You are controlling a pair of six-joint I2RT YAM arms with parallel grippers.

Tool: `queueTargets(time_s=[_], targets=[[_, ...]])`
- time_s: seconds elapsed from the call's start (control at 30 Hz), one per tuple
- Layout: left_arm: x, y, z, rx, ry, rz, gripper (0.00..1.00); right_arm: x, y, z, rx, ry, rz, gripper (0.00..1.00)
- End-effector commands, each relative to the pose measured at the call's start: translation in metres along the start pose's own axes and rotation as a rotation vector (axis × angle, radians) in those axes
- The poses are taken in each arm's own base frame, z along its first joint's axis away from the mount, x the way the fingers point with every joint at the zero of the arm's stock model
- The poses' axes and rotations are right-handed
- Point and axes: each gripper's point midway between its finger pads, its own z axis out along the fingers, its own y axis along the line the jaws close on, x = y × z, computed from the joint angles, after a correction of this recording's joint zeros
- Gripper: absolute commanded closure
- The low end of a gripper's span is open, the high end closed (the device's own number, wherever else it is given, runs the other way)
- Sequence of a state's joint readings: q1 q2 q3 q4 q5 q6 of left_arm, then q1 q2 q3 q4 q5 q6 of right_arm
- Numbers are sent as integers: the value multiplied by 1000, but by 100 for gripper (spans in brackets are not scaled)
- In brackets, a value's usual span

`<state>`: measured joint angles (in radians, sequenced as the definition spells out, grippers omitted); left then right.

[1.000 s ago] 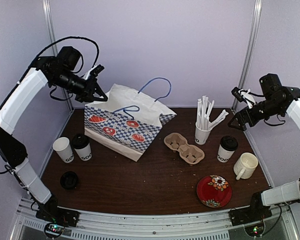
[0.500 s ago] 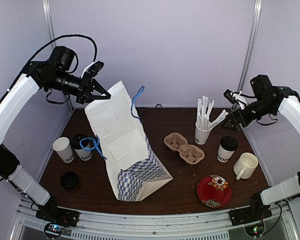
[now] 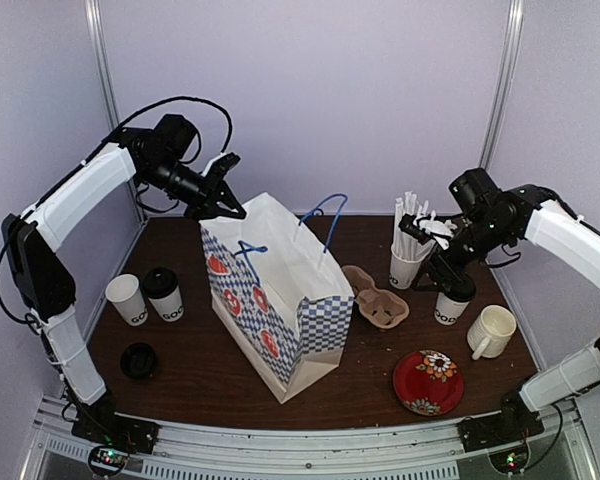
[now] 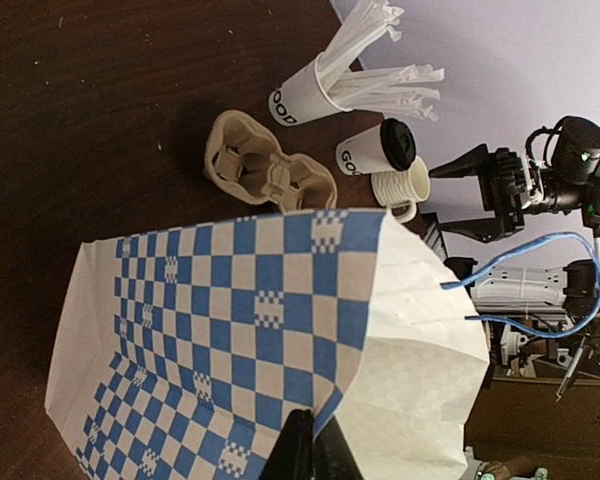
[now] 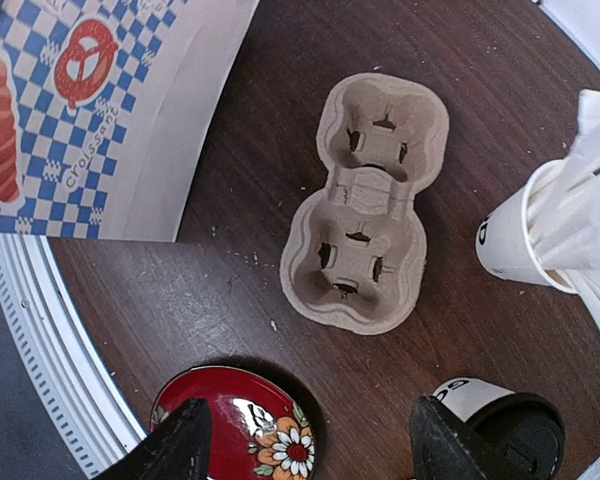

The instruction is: Pack the takeout coffee

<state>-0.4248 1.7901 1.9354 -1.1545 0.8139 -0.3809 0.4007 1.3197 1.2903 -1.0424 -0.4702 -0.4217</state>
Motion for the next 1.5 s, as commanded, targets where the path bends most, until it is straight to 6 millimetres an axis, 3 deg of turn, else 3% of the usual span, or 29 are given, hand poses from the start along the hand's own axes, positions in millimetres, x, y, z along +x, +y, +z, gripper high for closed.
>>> queueTargets(time_s=[0.0,0.13,0.23,0.37,0.53,0.73,0.9,1.23,1.33,1.47], targets=[[-15,2,-8,-81,-35,88,90,3,-9,27,52,58,-55,32],[-20,15,-12,-176,-43,114,58,2,-17,49,54,82,-57,39],[-23,11,-22,-206,-70,164,42,3,-24,69,47,110,-48,44],[-25,-6,-48,-253,-146,262,38,8,-31,99,58,167,-61,47],[-20,-5,-83,-399,-278,343,34,8,-42,134,58,239,-50,51],[1,-3,-100,-447,-338,364,32,15,-43,160,47,305,-51,53],[10,5,-99,-470,-327,350,32,28,-45,165,51,363,-55,56],[9,8,-95,-464,-335,358,32,72,-43,150,76,488,-119,66],[9,9,-92,-457,-332,354,32,80,-50,146,125,521,-137,67],[10,11,-90,-454,-323,348,32,84,-75,136,260,560,-155,68]])
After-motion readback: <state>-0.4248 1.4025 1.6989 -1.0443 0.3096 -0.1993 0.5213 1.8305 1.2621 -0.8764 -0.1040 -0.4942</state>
